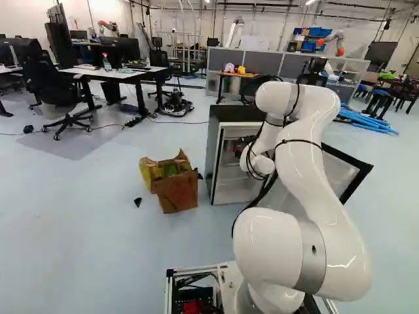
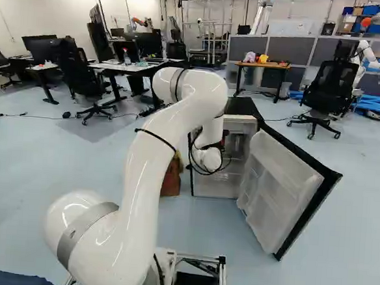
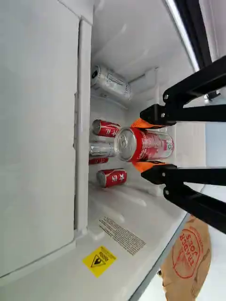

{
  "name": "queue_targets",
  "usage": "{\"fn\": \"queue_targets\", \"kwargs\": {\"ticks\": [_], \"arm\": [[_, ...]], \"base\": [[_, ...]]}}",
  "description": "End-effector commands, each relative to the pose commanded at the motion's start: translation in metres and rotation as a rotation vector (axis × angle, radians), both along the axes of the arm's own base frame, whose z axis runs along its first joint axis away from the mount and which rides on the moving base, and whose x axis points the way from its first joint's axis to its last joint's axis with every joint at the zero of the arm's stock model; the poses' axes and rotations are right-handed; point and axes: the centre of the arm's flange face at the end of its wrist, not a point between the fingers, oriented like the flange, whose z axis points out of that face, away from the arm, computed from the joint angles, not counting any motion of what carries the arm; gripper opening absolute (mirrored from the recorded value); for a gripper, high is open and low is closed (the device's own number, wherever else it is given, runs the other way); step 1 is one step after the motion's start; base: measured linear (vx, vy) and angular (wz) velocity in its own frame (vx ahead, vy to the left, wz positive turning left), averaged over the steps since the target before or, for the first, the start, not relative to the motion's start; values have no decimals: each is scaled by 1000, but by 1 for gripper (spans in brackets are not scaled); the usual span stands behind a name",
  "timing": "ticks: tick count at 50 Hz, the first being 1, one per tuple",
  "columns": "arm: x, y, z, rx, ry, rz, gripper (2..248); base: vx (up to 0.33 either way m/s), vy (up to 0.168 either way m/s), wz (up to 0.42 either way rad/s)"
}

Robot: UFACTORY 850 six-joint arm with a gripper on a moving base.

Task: Grab a drink from the fridge

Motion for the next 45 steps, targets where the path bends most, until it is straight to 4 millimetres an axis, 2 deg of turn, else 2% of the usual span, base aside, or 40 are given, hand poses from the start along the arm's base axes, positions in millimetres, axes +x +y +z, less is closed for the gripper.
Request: {"fn": "queue_targets", "kwargs": {"ticks": [45], "arm": [[-90, 24, 76, 16, 39, -24, 92]], "base": [[0, 0, 0]]}}
